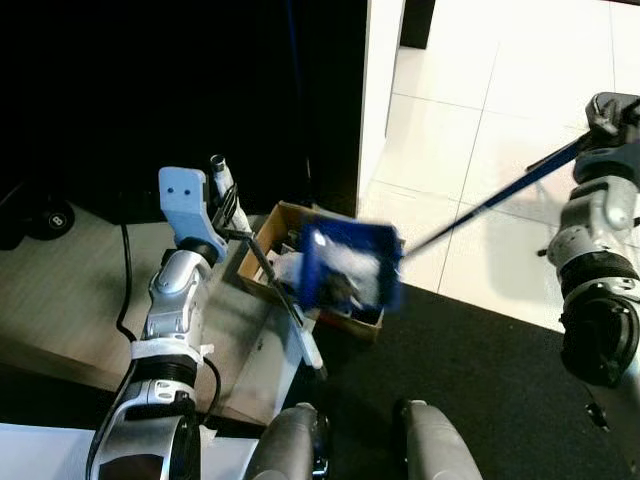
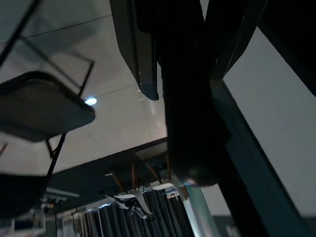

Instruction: Sweep floor

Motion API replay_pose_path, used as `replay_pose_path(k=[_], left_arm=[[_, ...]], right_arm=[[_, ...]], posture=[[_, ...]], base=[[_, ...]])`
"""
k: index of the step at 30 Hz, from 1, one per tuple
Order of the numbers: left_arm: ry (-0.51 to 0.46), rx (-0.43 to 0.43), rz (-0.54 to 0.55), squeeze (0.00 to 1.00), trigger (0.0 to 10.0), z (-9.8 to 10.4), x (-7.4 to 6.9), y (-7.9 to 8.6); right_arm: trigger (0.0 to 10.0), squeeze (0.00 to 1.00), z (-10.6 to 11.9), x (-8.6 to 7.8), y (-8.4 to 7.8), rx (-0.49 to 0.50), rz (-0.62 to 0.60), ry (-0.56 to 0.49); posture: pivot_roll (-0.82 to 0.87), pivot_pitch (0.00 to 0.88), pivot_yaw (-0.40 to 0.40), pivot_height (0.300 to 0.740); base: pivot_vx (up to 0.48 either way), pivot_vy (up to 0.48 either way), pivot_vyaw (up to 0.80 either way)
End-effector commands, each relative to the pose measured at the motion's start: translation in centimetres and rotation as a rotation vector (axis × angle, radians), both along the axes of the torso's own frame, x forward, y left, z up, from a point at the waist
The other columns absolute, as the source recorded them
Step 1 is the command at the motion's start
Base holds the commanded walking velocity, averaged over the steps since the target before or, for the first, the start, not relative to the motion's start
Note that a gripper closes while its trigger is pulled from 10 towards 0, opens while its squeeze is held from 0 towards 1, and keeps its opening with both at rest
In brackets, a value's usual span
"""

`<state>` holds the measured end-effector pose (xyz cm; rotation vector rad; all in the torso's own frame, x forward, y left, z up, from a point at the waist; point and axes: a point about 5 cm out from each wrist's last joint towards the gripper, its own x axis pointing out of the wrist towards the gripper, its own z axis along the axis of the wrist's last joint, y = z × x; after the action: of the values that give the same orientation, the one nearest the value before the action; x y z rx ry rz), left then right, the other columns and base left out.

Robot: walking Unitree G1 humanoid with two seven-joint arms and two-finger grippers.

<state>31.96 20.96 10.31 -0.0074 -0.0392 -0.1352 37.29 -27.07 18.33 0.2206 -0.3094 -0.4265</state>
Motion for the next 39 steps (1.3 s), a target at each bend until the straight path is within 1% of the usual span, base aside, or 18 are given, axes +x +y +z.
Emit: replay_pose_path(k=[1, 3, 4, 5, 9, 13, 14, 15, 18, 23, 24, 26, 30, 33, 35, 37, 38, 39], left_arm=[[-0.054, -0.002, -0.009, 0.0, 10.0, 0.9, 0.0, -0.3], [-0.057, -0.001, -0.006, 0.0, 10.0, 0.9, -0.1, -0.2], [-0.06, 0.0, 0.004, 0.0, 10.0, 1.0, -0.2, 0.0], [-0.066, 0.001, 0.027, 0.0, 10.0, 0.9, -0.5, 0.5], [-0.071, -0.003, 0.045, 0.0, 10.0, 0.9, -0.7, 0.8], [-0.072, -0.003, 0.048, 0.0, 10.0, 0.8, -1.1, 0.7], [-0.072, -0.003, 0.048, 0.0, 10.0, 0.8, -1.1, 0.7], [-0.072, -0.002, 0.047, 0.0, 10.0, 0.8, -1.2, 0.6], [-0.073, -0.004, 0.048, 0.0, 10.0, 0.8, -1.3, 0.5], [-0.077, -0.002, 0.046, 0.0, 10.0, 0.8, -1.6, 0.4], [-0.077, -0.002, 0.046, 0.0, 10.0, 0.8, -1.6, 0.4], [-0.083, -0.001, 0.05, 0.0, 10.0, 1.0, -1.7, 0.5], [-0.087, -0.001, 0.051, 0.0, 10.0, 1.0, -1.9, 0.5], [-0.091, 0.002, 0.052, 0.0, 10.0, 1.1, -1.9, 0.5], [-0.094, 0.005, 0.049, 0.0, 10.0, 1.2, -1.9, 0.5], [-0.096, 0.006, 0.047, 0.0, 10.0, 1.3, -1.9, 0.4], [-0.098, 0.007, 0.045, 0.0, 10.0, 1.3, -1.8, 0.4], [-0.097, 0.008, 0.041, 0.0, 10.0, 1.3, -1.8, 0.4]], right_arm=[[10.0, 0.0, 1.5, 0.4, 0.2, 0.001, -0.038, -0.045], [10.0, 0.0, 1.8, 0.6, 0.3, -0.009, -0.04, -0.045], [10.0, 0.0, 2.1, 0.7, 0.5, -0.031, -0.045, -0.036], [10.0, 0.0, 2.5, 1.1, 1.0, -0.093, -0.062, 0.001], [10.0, 0.0, 2.9, 1.4, 1.3, -0.129, -0.088, 0.024], [10.0, 0.0, 3.7, 1.5, 1.1, -0.196, -0.173, 0.052], [10.0, 0.0, 3.7, 1.5, 1.1, -0.196, -0.173, 0.052], [10.0, 0.0, 4.1, 1.6, 1.1, -0.239, -0.213, 0.072], [10.0, 0.0, 4.4, 1.8, 1.4, -0.261, -0.222, 0.086], [10.0, 0.0, 5.6, 2.5, 3.3, -0.317, -0.195, 0.054], [10.0, 0.0, 5.6, 2.5, 3.3, -0.317, -0.195, 0.054], [10.0, 0.0, 6.2, 2.7, 4.1, -0.319, -0.186, 0.03], [10.0, 0.0, 6.9, 2.9, 4.8, -0.316, -0.178, 0.005], [10.0, 0.0, 8.4, 3.2, 5.9, -0.309, -0.164, -0.06], [10.0, 0.0, 9.4, 3.2, 6.2, -0.298, -0.174, -0.1], [10.0, 0.0, 9.9, 3.2, 6.2, -0.296, -0.185, -0.111], [10.0, 0.0, 10.1, 3.2, 6.2, -0.301, -0.19, -0.113], [10.0, 0.0, 9.9, 3.4, 6.4, -0.331, -0.171, -0.081]], posture=[[0.08, 0.021, -0.001, 0.74], [0.08, 0.021, -0.001, 0.74], [0.09, 0.03, -0.009, 0.74], [0.09, 0.035, -0.026, 0.74], [0.1, 0.04, -0.037, 0.74], [0.1, 0.045, -0.043, 0.74], [0.1, 0.045, -0.043, 0.74], [0.1, 0.046, -0.048, 0.74], [0.1, 0.054, -0.053, 0.74], [0.11, 0.054, -0.065, 0.74], [0.11, 0.054, -0.065, 0.74], [0.12, 0.048, -0.072, 0.74], [0.12, 0.045, -0.074, 0.74], [0.12, 0.05, -0.07, 0.74], [0.12, 0.05, -0.068, 0.74], [0.12, 0.05, -0.067, 0.74], [0.12, 0.05, -0.065, 0.74], [0.12, 0.049, -0.063, 0.74]], base=[[0.0, 0.0, 0.0], [0.0, 0.0, 0.0], [0.0, 0.0, 0.0], [0.0, 0.0, 0.0], [0.0, 0.0, 0.0], [0.0, 0.0, 0.0], [0.0, 0.0, 0.0], [0.0, 0.0, 0.0], [0.0, 0.0, 0.0], [0.0, 0.0, 0.0], [0.0, 0.0, 0.0], [0.0, 0.0, 0.0], [0.0, 0.0, 0.0], [0.0, 0.0, 0.0], [0.0, 0.0, 0.0], [0.0, 0.0, 0.0], [0.0, 0.0, 0.0], [0.0, 0.0, 0.0]])
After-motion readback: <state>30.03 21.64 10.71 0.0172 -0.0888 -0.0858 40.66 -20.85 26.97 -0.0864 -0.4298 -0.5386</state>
